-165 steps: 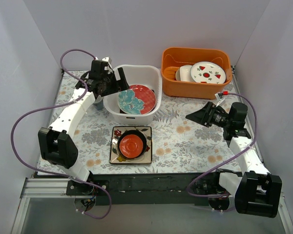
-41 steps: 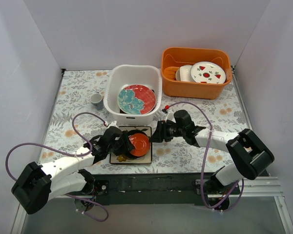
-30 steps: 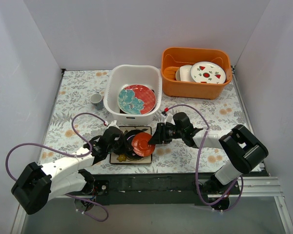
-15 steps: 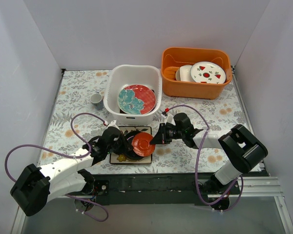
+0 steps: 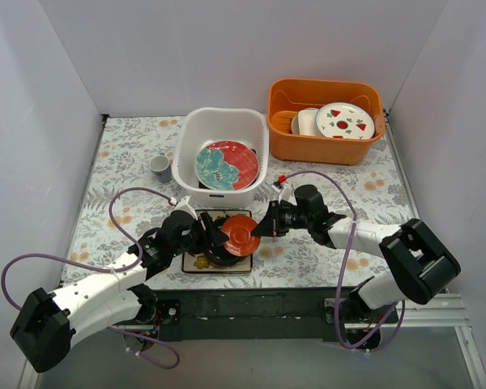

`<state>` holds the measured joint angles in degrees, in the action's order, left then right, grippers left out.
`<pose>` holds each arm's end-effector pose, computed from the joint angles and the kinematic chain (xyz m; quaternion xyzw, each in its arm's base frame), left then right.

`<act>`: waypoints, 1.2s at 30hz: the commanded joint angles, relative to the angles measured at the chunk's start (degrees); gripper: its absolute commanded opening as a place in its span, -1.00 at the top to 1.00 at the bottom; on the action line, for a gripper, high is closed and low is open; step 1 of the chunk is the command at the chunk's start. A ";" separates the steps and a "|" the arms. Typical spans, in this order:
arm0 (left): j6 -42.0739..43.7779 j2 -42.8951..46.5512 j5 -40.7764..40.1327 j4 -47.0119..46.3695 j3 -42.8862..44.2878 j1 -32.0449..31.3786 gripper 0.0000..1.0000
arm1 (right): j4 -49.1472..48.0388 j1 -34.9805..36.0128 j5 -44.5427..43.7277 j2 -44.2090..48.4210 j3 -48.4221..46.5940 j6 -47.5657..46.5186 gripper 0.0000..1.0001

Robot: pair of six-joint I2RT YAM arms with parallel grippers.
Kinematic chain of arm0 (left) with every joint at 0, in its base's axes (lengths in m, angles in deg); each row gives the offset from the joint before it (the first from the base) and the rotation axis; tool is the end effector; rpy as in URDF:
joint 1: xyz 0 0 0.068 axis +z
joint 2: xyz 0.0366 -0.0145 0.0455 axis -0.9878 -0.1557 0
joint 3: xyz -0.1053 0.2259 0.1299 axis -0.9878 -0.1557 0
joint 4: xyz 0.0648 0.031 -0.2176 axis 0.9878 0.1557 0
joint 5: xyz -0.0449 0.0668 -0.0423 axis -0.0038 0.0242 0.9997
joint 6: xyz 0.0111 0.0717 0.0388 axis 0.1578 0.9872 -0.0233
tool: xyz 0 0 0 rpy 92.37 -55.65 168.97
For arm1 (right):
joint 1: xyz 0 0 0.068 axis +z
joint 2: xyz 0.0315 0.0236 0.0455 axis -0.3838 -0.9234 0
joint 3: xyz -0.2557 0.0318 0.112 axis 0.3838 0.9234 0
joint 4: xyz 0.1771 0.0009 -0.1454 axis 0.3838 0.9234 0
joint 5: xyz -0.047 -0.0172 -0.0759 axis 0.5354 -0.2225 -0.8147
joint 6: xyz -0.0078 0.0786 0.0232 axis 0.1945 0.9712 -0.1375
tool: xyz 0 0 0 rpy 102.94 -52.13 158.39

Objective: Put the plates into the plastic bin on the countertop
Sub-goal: Pick up the plate at the center of the board.

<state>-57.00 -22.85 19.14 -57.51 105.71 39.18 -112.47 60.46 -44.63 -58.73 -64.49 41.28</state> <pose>0.1312 -0.1196 0.1887 -0.3694 0.8202 -0.4035 0.1670 0.2017 0.2045 0.1957 -0.1375 0.8184 0.4966 0.2543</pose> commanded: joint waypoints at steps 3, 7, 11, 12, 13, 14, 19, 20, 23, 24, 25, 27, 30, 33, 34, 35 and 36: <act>0.54 2.82 -0.40 -1.14 0.97 -0.32 -0.20 | 0.75 -1.50 0.77 5.56 -0.59 -1.08 0.97; 0.72 3.17 -0.14 -1.58 1.14 -0.32 -0.22 | 1.98 -2.03 0.68 7.24 -0.94 -1.34 0.97; 0.72 3.96 -0.22 -1.76 1.32 -0.32 -0.27 | 4.61 -2.47 0.16 8.82 -1.65 -1.87 0.97; 0.89 4.39 -0.31 -1.76 1.32 -0.32 -0.31 | 5.23 -2.56 -0.10 9.52 -2.17 -2.05 0.97; 1.33 4.57 -0.14 -1.50 1.49 -0.32 -0.33 | 6.02 -2.64 -0.37 9.96 -2.52 -2.31 0.97; 1.85 4.66 -0.14 -1.32 1.76 -0.32 -0.36 | 6.90 -2.73 -1.07 10.23 -2.96 -3.01 0.97; 2.74 5.45 -0.05 -0.97 2.46 -0.32 -0.52 | 10.33 -3.70 -1.95 11.81 -4.63 -4.16 0.97; 2.74 5.54 -0.05 -0.97 2.55 -0.32 -0.55 | 10.42 -4.05 -1.17 11.81 -4.72 -4.16 0.97; 3.35 5.28 -0.40 -0.71 2.72 -0.32 -0.60 | 10.33 -5.19 -0.37 11.90 -5.25 -3.98 0.97; 3.53 5.10 -0.40 -0.62 2.72 -0.32 -0.61 | 10.51 -5.54 -0.28 12.07 -5.43 -4.07 0.97; 3.44 4.93 -0.40 -0.62 2.64 -0.32 -0.61 | 11.03 -5.81 -0.20 12.16 -6.12 -4.16 0.97; 3.35 4.57 -0.40 -0.71 2.46 -0.32 -0.63 | 11.74 -6.24 -0.37 12.77 -6.66 -4.42 0.97; 3.26 4.49 -0.40 -0.71 2.20 -0.41 -0.65 | 13.14 -7.03 -0.46 13.65 -7.80 -4.94 0.97; 3.35 4.66 -0.23 -0.62 1.85 -0.41 -0.67 | 14.20 -7.30 -0.90 14.53 -8.77 -5.30 0.97; 3.35 4.75 -0.31 -0.62 1.76 -0.41 -0.68 | 14.46 -7.30 -1.07 14.62 -8.94 -5.30 0.97; 3.18 5.18 -0.31 -0.62 1.50 -0.41 -0.68 | 14.47 -7.39 -1.16 14.88 -9.03 -5.47 0.97; 2.92 5.88 -0.31 -0.79 1.06 -0.41 -0.70 | 14.38 -7.39 -1.07 14.97 -9.03 -5.65 0.97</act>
<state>-54.59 -18.70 19.12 -58.27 106.27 39.18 -96.63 53.38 -46.18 -45.99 -70.06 36.69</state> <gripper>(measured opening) 0.839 0.045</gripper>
